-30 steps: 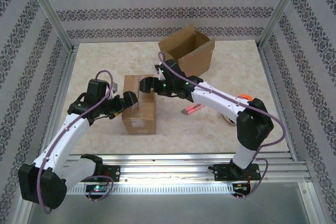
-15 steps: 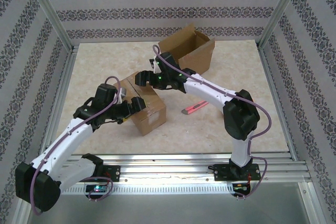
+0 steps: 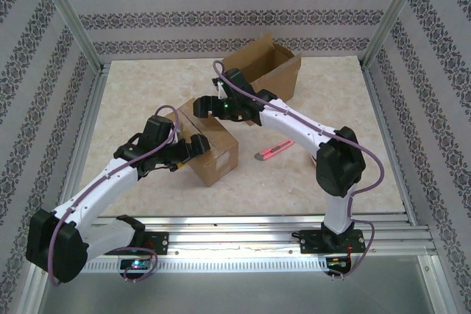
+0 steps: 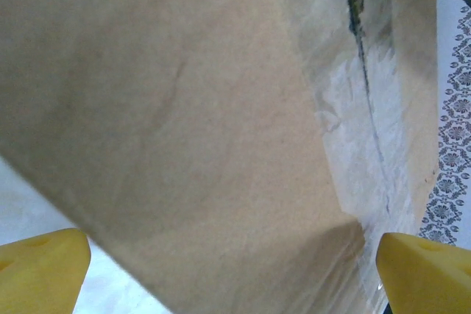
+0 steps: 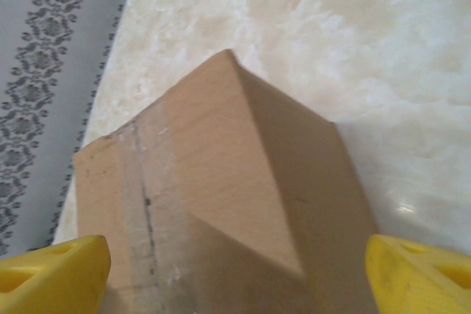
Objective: Unpack the express box
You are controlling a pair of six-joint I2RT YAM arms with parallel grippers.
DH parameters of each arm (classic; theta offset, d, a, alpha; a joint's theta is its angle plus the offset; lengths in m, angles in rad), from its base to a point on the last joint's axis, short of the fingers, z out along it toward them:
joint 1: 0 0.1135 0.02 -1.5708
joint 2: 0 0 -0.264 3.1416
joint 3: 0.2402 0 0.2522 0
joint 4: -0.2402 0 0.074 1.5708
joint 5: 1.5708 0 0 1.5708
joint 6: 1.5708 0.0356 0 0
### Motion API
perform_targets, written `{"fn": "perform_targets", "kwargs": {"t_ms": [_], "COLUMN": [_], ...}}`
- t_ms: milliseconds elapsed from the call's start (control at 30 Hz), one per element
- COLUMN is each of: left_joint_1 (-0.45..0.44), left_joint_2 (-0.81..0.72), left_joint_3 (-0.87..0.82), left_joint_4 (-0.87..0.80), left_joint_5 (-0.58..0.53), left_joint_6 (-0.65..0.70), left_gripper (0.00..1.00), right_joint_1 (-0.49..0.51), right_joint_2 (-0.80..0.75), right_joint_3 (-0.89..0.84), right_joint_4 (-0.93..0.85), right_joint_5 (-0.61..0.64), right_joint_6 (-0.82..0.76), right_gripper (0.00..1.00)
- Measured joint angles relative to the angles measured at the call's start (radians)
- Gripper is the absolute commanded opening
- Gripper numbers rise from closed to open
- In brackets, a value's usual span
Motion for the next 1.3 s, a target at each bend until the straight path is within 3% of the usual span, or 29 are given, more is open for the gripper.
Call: {"fn": "perform_targets", "kwargs": {"t_ms": [300,433,667,933,1300], "left_joint_1": [0.000,0.000,0.000,0.031,0.082], "left_joint_2": [-0.012,-0.041,-0.066,-0.036,-0.033], "left_joint_3": [0.012,0.085,0.237,0.304,0.282], "left_joint_4": [-0.014,-0.087,-0.235,-0.342,-0.322], "left_joint_5": [-0.006,-0.041,-0.155,-0.252,-0.229], "left_joint_6": [0.019,0.065,0.153,0.225,0.233], "left_gripper": [1.00,1.00,1.00,1.00,1.00], "right_joint_1": [0.000,-0.011,-0.076,-0.093,-0.098], "right_joint_2": [-0.257,-0.441,-0.637,-0.671,-0.486], "right_joint_3": [-0.080,-0.195,-0.438,-0.589,-0.647], "right_joint_4": [-0.112,-0.172,-0.251,-0.291,-0.246], "right_joint_5": [0.209,0.304,0.347,0.352,0.320], "right_joint_6": [-0.036,-0.029,0.017,0.166,0.388], "right_gripper": [0.89,0.89,0.84,0.80,0.82]}}
